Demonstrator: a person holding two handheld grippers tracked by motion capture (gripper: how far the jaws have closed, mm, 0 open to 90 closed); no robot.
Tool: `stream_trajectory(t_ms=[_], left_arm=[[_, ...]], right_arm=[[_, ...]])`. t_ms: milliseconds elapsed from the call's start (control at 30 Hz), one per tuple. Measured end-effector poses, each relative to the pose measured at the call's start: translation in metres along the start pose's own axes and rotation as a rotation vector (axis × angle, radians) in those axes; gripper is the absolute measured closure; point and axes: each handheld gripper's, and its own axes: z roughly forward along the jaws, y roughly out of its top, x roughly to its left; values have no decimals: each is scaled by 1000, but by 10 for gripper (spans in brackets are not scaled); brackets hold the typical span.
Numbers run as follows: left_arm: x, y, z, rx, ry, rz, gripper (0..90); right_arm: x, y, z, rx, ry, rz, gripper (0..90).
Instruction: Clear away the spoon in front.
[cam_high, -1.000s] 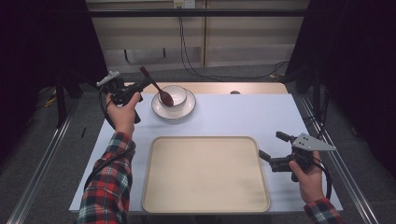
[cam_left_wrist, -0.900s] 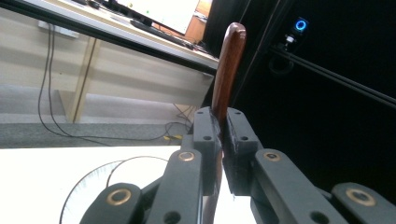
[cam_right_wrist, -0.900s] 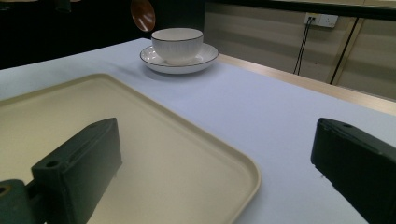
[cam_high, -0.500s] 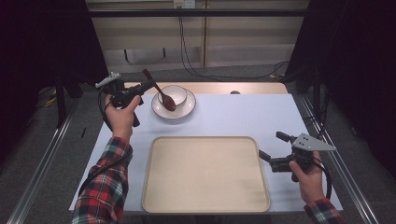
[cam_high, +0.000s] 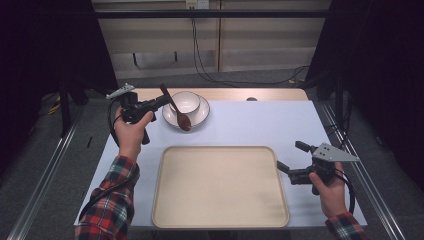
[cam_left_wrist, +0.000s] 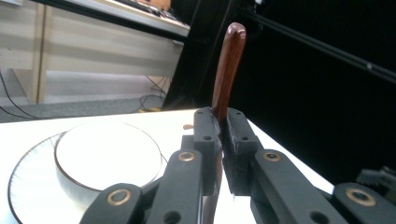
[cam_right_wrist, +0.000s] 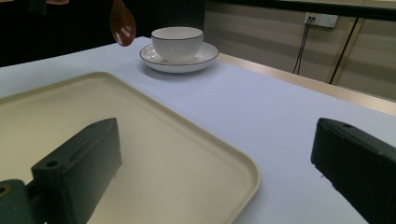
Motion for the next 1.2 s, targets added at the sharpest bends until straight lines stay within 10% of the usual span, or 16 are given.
stream_trajectory(t_ms=[1200], left_arm=[[-23,-29,-10,68,-111,-2,848]], right_arm=[[0,0,0,2,-8,-6,14]])
